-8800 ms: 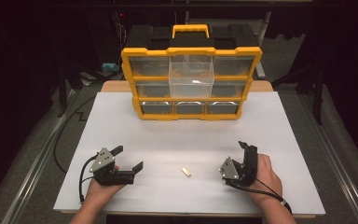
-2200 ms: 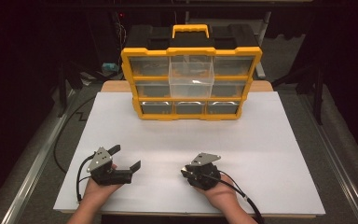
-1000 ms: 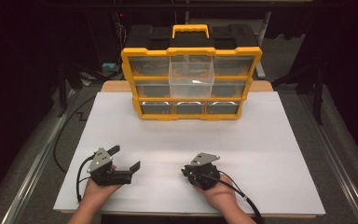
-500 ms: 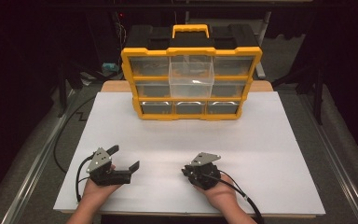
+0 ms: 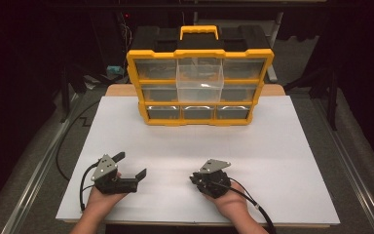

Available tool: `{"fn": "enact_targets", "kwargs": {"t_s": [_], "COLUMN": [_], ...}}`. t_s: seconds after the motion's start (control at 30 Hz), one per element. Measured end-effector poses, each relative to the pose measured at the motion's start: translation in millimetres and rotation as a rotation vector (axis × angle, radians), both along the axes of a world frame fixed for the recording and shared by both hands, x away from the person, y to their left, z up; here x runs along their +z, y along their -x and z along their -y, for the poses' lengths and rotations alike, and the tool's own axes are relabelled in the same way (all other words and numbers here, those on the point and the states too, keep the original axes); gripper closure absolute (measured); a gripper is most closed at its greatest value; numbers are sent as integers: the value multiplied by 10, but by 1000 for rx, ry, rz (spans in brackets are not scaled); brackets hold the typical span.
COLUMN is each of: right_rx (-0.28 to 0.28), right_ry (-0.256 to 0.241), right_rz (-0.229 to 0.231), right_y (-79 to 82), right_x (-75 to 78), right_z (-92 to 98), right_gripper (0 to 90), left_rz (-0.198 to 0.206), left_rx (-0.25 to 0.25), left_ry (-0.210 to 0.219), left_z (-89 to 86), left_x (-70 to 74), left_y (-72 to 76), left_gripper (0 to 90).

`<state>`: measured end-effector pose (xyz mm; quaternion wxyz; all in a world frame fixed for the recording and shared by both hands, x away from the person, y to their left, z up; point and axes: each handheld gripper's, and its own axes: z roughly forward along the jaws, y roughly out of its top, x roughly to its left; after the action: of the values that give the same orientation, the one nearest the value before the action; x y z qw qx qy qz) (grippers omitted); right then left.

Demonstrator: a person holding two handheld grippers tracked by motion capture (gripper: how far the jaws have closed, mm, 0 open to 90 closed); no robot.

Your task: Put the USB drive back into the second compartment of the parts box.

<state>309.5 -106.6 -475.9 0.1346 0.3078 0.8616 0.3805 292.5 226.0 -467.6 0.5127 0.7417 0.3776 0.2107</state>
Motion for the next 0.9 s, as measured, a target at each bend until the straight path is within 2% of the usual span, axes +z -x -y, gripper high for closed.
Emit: {"fn": "enact_targets", "kwargs": {"t_s": [0.37,0.9], "right_rx": [16,35], "right_ry": [2,-19], "right_rz": [1,24], "right_y": [13,55], "right_x": [17,122], "right_z": [32,179], "right_gripper": [800,799], "left_rz": [2,0], "left_rx": [4,-14], "left_ry": [13,-7], "left_z": [-15,19], "left_x": [11,-6], "left_y": [7,10], "left_gripper": [0,0]}}
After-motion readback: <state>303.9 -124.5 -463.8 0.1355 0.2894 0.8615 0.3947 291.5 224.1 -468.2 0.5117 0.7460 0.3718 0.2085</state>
